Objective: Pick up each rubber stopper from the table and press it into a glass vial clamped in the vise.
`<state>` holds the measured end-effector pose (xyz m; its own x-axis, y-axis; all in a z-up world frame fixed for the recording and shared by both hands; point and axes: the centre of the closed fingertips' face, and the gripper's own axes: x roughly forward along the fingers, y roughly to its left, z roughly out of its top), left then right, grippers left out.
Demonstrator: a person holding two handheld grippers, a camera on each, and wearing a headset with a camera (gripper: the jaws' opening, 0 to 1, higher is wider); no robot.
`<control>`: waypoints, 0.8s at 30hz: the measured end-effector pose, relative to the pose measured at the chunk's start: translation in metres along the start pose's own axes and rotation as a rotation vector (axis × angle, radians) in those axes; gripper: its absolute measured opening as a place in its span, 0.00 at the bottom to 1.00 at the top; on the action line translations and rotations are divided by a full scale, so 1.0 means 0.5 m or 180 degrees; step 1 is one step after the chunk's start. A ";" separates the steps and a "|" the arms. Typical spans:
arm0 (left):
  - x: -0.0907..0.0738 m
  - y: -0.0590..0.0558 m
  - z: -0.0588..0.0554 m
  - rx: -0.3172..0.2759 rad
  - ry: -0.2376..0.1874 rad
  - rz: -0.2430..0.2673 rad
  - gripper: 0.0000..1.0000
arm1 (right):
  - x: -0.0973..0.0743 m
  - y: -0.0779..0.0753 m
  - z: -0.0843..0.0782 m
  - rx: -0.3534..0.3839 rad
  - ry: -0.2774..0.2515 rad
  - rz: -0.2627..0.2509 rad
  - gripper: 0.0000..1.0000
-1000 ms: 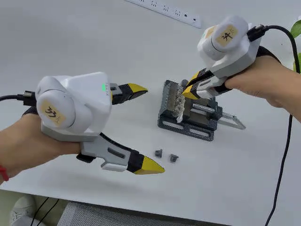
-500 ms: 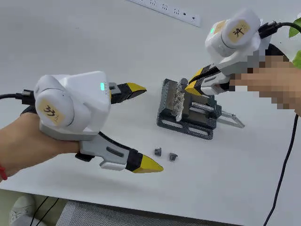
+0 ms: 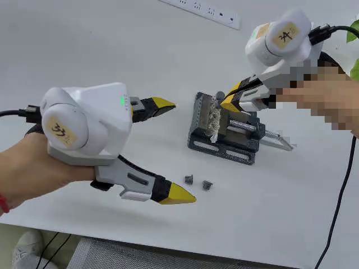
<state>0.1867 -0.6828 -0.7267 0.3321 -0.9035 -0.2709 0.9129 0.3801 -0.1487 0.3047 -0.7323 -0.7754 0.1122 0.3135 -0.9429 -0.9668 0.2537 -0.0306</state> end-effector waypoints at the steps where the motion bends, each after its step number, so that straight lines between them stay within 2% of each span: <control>1: 0.000 0.000 0.000 -0.0003 -0.0001 0.0001 0.95 | 0.001 0.000 0.000 -0.0004 0.0000 0.0000 0.01; 24: 0.003 0.004 0.000 -0.0028 -0.0016 0.0014 0.95 | 0.008 -0.001 -0.004 0.0041 0.0045 0.0116 0.01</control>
<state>0.1889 -0.6833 -0.7274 0.3375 -0.9028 -0.2667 0.9093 0.3859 -0.1558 0.3052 -0.7332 -0.7800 0.0735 0.3099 -0.9479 -0.9671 0.2542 0.0081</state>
